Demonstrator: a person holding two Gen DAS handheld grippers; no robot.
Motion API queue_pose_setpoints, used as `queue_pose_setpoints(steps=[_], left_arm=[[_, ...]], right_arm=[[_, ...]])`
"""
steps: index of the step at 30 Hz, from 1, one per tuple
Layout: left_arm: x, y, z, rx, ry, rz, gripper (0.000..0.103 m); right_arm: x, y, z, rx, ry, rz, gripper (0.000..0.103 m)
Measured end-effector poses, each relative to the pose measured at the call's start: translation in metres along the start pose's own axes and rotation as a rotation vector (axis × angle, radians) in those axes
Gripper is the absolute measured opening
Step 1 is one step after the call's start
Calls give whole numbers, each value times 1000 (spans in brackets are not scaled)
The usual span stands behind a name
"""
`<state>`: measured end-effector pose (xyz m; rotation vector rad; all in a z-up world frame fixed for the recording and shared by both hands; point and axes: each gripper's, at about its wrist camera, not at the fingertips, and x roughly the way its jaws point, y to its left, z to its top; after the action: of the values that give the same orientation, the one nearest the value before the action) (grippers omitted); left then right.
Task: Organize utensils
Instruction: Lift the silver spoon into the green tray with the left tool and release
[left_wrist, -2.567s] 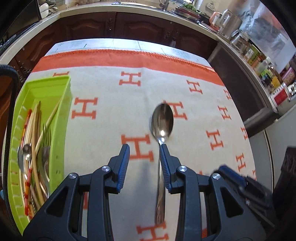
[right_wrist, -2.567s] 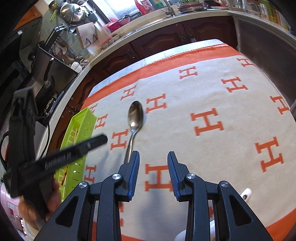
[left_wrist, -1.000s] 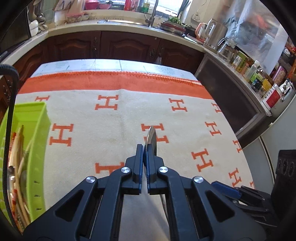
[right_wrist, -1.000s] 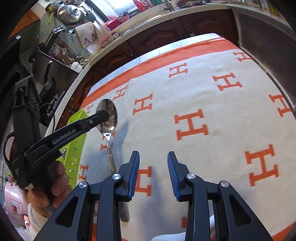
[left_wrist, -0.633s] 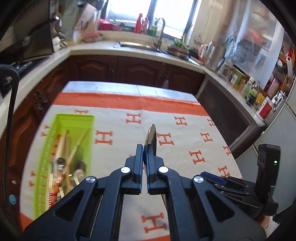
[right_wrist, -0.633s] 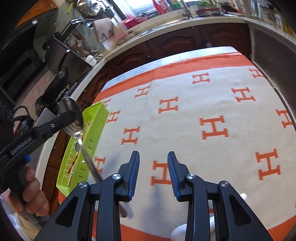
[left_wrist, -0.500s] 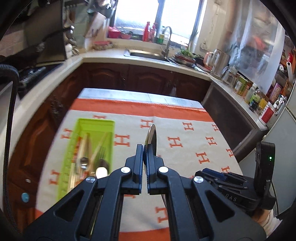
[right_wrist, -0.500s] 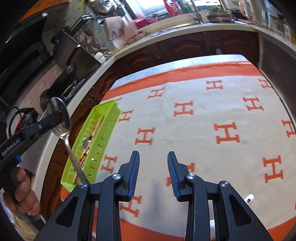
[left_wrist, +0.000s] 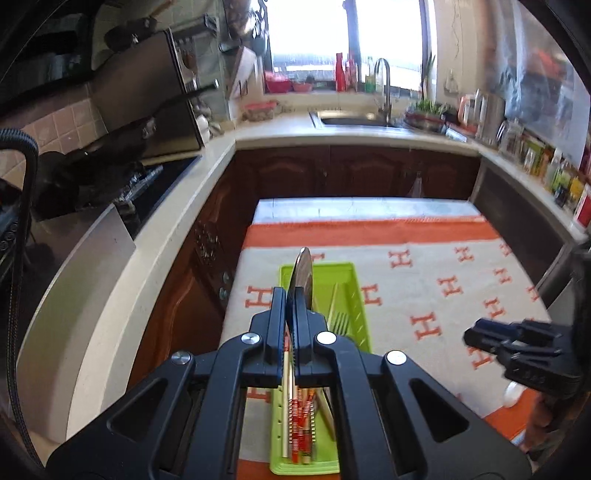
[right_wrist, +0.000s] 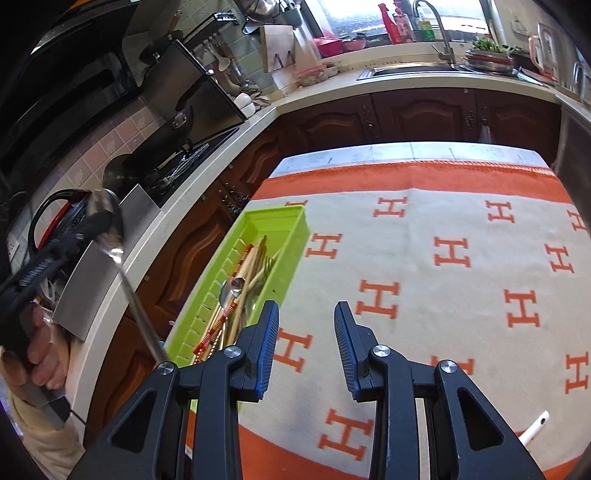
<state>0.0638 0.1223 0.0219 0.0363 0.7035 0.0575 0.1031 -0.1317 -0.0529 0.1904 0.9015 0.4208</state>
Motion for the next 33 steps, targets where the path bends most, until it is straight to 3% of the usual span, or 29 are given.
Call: queue_pose_setpoints(steps=[5,13,21,33], left_arm=[[60,2,-14,34,121,-31,1],[116,-15,-25,-10,206,-101,1],[107,-32,-24,-19,200,-131,1],[82,-79,-38,-28,226,-254,3]], right_arm=[[13,12,2,-19,23,-14,31],[39,0,0,-5,73,-53,31],[46,-1,-2,-24,75,-61,31],[29,-5,-8,-38,41,-83,32]])
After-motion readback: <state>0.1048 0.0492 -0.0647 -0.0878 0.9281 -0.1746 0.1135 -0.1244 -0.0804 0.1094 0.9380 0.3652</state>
